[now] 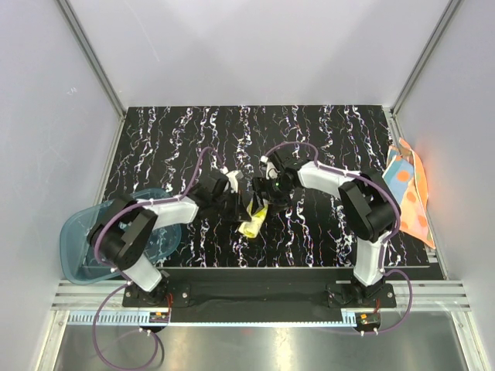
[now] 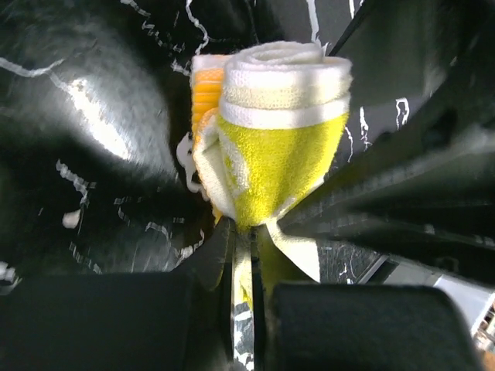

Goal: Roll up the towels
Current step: Roll the towel, then place the rolled towel into the container, then move the towel to the center of the board

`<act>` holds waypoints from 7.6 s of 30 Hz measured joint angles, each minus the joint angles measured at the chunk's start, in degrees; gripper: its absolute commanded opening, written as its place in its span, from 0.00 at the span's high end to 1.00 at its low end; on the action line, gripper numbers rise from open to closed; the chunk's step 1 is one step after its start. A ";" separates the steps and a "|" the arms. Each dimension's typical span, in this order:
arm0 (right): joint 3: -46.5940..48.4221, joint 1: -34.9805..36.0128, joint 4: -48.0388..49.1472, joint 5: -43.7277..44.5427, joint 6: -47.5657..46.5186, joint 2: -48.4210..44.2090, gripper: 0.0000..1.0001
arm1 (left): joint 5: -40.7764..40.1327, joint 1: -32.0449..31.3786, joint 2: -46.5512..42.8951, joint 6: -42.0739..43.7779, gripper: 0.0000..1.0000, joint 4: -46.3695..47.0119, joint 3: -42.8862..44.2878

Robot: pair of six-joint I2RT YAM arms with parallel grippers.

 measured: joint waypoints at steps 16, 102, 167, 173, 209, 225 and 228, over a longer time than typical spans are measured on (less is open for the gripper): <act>-3.74 -10.12 -3.10 8.98 2.56 -15.85 0.00 | -14.01 2.84 -27.10 3.32 1.00 -31.26 8.11; -7.23 -1.55 2.69 -2.93 5.90 -15.28 0.00 | -2.93 20.20 -8.17 1.25 0.36 -18.34 0.92; 19.58 7.04 -4.44 3.06 9.16 14.23 0.46 | 3.04 27.76 -37.13 14.05 0.22 -43.85 10.75; 9.29 -11.23 -10.62 12.83 4.90 -1.40 0.18 | 3.50 22.12 -37.11 15.85 0.20 -43.54 10.78; 7.50 -52.43 -16.68 28.87 3.96 3.37 1.00 | 2.84 16.63 -33.57 17.46 0.19 -41.55 8.63; 2.29 -26.40 4.70 -5.86 21.03 2.80 1.00 | -1.11 16.59 -34.01 17.81 0.19 -42.64 8.63; 4.13 -21.66 14.99 -11.56 30.67 5.42 0.56 | -2.16 16.59 -33.99 17.81 0.19 -42.77 8.63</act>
